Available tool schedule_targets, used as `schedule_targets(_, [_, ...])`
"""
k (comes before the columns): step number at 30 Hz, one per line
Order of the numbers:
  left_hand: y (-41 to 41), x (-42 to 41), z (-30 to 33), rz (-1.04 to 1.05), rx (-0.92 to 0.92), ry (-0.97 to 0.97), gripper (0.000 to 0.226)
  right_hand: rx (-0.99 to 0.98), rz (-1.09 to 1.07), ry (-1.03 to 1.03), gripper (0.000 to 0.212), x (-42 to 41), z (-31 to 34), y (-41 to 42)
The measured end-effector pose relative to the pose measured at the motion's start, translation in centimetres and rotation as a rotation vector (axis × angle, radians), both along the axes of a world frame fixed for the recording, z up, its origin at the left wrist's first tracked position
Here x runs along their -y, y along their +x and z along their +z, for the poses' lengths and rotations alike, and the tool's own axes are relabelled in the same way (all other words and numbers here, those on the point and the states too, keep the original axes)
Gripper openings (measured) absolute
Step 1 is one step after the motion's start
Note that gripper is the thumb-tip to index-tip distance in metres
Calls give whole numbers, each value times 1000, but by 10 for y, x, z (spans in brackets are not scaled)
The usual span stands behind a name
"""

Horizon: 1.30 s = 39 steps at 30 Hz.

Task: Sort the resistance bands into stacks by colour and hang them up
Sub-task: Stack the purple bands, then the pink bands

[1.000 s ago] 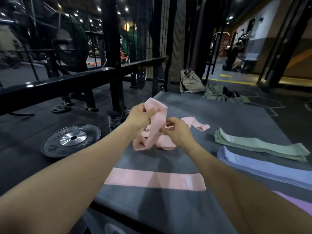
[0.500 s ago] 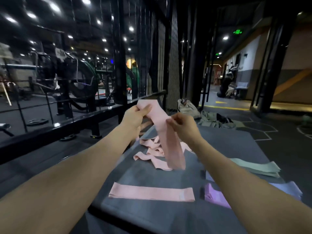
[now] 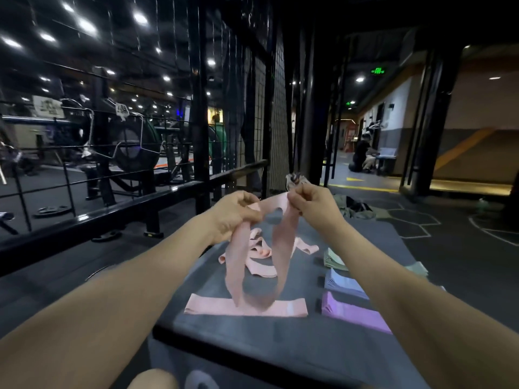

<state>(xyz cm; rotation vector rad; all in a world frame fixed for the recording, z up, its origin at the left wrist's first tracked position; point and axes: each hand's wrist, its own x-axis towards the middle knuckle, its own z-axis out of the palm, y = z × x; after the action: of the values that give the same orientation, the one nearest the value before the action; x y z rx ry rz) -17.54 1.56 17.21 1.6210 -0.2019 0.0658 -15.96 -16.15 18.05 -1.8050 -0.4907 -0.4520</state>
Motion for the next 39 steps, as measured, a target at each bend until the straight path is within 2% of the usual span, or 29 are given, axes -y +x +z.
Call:
schedule_targets(3, [-9,-4,-8,-39,-29,223,33,-9,2,19,33,4,-6,-10])
schedule_targets(6, [-17,-3,-15,-31,-37,332,36,-87,65,107,29,3,-13,-16])
schedule_targets(11, [-24,8,-15,119,215,271,32,-110,95,67,28,-3,-20,-20])
schedule_targets(13, [-27,10,-13,108,270,209,26,-116,103,76,26,-6,-20,-21])
schedule_targets(18, [-31,11,-12,94,170,-31,13,-225,303,137,18,-4,-20,-23])
schedule_targets(26, [-25,7,-15,210,96,-98,10,-274,310,106,41,-3,-32,-29])
schedule_targets(30, [-24,1,-18,248,24,-14,17,-170,270,70,30,-12,-29,-31])
schedule_targets(34, [-28,-6,-24,219,-16,81,10,-26,101,-126,15,-15,-25,-31])
schedule_targets(37, [-30,-13,-29,100,-38,200,27,28,62,-197,5,-16,-25,-32])
schedule_targets(39, [-32,-16,-31,-33,-25,268,41,13,49,-201,14,-15,-27,-32])
